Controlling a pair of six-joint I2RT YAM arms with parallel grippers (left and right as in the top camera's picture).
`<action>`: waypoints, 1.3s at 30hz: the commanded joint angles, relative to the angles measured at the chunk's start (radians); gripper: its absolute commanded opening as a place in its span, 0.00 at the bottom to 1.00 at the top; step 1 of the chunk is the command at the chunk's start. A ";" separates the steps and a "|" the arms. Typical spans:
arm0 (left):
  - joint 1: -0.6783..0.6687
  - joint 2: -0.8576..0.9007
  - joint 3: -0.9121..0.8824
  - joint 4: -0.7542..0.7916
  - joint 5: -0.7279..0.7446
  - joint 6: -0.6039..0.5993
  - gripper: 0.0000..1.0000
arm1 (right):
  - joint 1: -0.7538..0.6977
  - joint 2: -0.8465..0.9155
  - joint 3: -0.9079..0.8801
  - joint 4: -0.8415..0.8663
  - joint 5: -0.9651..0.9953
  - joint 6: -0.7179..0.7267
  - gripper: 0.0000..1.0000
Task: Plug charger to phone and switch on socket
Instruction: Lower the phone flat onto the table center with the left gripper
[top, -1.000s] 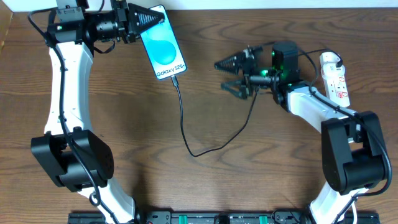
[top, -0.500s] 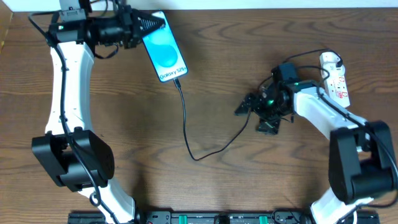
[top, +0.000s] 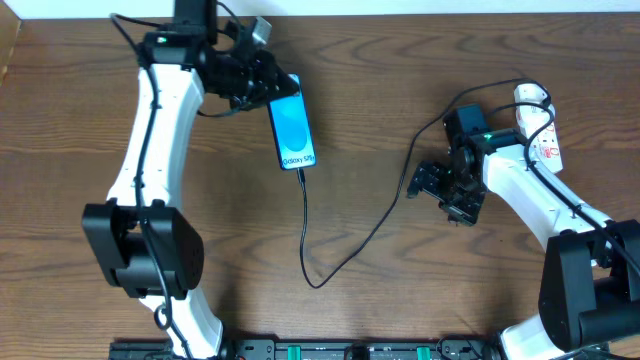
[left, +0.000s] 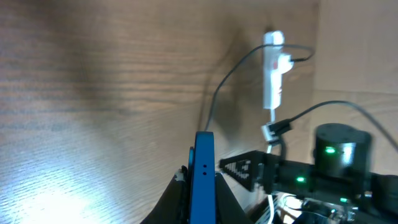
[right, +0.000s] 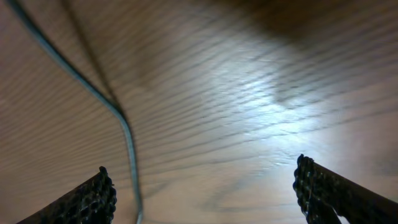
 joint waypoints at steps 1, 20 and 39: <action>-0.021 0.035 -0.028 -0.003 -0.032 0.017 0.07 | -0.003 -0.018 0.006 -0.013 0.060 0.016 0.91; -0.093 0.116 -0.055 -0.025 -0.161 0.012 0.08 | -0.001 -0.018 0.006 -0.024 0.060 0.016 0.88; -0.198 0.252 -0.057 0.079 -0.013 -0.067 0.07 | 0.041 -0.018 0.006 -0.028 0.060 0.016 0.89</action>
